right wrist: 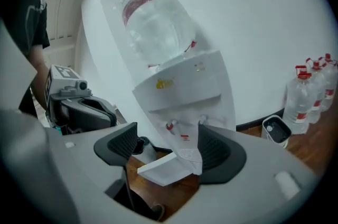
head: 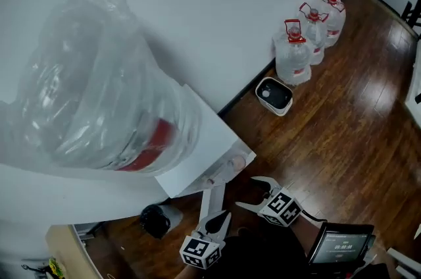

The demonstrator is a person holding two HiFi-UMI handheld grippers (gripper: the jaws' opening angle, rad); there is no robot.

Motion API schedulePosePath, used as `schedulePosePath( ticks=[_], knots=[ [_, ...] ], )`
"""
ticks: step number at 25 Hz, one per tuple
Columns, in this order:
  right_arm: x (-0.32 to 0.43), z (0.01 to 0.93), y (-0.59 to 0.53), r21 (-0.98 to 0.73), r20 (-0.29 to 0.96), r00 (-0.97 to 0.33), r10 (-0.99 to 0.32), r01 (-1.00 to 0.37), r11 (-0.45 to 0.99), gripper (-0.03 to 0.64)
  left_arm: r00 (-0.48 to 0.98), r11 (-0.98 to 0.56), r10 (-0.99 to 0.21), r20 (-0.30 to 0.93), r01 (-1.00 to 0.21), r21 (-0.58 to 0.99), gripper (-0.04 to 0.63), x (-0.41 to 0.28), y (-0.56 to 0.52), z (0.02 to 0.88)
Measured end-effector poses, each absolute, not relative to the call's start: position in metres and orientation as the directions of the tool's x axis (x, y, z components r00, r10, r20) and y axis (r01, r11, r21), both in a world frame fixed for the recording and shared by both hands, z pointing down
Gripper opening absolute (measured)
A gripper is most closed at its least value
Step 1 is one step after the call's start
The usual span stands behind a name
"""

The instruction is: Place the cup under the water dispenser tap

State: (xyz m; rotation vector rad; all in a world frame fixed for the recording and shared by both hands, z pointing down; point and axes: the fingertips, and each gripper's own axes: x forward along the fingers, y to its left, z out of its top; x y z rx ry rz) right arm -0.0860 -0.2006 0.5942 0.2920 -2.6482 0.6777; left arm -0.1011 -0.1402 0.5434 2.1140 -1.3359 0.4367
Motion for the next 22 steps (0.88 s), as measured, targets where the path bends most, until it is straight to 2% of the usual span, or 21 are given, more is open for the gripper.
schedulePosePath(
  ticks=[4, 7, 12, 17, 20, 22],
  knots=[
    [-0.067, 0.518, -0.176, -0.345, 0.369, -0.915, -0.161, -0.296, 0.891, 0.259, 0.398, -0.298, -0.783, 0.479, -0.915, 0.272, 0.005, -0.094, -0.101, 0.480],
    [-0.063, 0.470, -0.151, -0.330, 0.307, -0.934, -0.182, -0.284, 0.900, 0.119, 0.371, -0.286, -0.831, 0.414, -0.924, 0.254, 0.006, -0.100, -0.069, 0.449],
    [-0.057, 0.411, -0.102, -0.306, 0.263, -0.938, -0.227, -0.304, 0.902, 0.073, 0.292, -0.242, -0.884, 0.366, -0.954, 0.178, 0.006, -0.119, -0.007, 0.409],
    [-0.047, 0.373, -0.054, -0.241, 0.282, -0.921, -0.270, -0.340, 0.909, 0.050, 0.248, -0.190, -0.934, 0.258, -0.954, 0.230, 0.006, -0.138, 0.050, 0.364],
    [-0.037, 0.355, -0.031, -0.225, 0.273, -0.910, -0.312, -0.376, 0.899, 0.002, 0.239, -0.183, -0.946, 0.217, -0.950, 0.252, 0.006, -0.143, 0.078, 0.349],
    [-0.031, 0.344, -0.018, -0.205, 0.268, -0.907, -0.325, -0.384, 0.900, 0.002, 0.235, -0.182, -0.952, 0.194, -0.949, 0.256, 0.006, -0.143, 0.091, 0.341]
  ],
)
